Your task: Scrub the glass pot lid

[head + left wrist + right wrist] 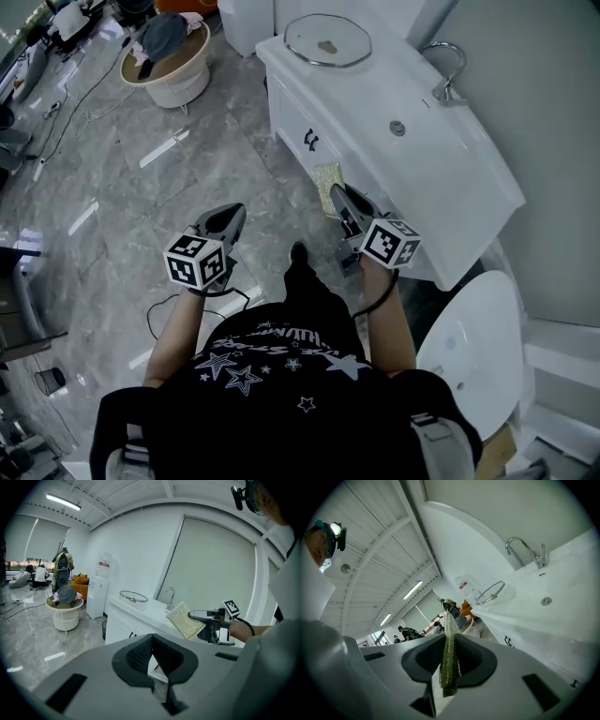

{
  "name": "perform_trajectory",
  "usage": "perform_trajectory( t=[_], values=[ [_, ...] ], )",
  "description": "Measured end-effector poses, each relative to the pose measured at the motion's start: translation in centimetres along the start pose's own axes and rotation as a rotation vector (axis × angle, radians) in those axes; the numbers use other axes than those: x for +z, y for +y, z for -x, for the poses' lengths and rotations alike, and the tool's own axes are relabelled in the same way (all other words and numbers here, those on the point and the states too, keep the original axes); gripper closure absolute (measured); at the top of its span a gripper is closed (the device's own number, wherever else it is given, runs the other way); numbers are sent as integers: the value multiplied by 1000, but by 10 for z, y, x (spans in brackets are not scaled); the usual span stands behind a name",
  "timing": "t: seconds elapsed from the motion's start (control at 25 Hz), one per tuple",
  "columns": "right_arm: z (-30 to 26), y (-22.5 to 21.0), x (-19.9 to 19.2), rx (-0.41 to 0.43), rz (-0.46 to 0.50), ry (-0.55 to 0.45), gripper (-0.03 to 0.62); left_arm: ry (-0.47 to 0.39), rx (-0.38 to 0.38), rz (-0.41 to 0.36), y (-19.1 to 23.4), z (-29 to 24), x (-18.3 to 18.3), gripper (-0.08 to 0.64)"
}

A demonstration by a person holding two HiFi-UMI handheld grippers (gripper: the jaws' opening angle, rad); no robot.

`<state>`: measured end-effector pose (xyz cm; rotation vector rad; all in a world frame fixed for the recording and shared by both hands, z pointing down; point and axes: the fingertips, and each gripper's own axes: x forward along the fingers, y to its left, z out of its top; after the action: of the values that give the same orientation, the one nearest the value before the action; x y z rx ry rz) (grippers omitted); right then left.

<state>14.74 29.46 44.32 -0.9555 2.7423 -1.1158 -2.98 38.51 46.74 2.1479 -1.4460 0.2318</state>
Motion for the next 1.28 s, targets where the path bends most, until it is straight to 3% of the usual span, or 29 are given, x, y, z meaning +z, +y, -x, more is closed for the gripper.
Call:
perform_trajectory(
  t=[0.28, 0.72, 0.84, 1.12, 1.28],
  values=[
    [-38, -61, 82, -6, -10, -47, 525, -10, -12, -15, 14, -86, 70, 552],
    [-78, -139, 136, -33, -63, -58, 525, -33, 5, 54, 60, -177, 131, 552],
    [-86, -153, 141, -55, -75, -56, 525, -17, -32, 83, 69, -195, 141, 552],
    [-105, -183, 169, -128, -83, -108, 525, 16, -110, 55, 105, -257, 183, 552],
    [-125, -198, 193, -180, -73, -137, 525, 34, -196, 110, 127, -297, 212, 551]
  ],
)
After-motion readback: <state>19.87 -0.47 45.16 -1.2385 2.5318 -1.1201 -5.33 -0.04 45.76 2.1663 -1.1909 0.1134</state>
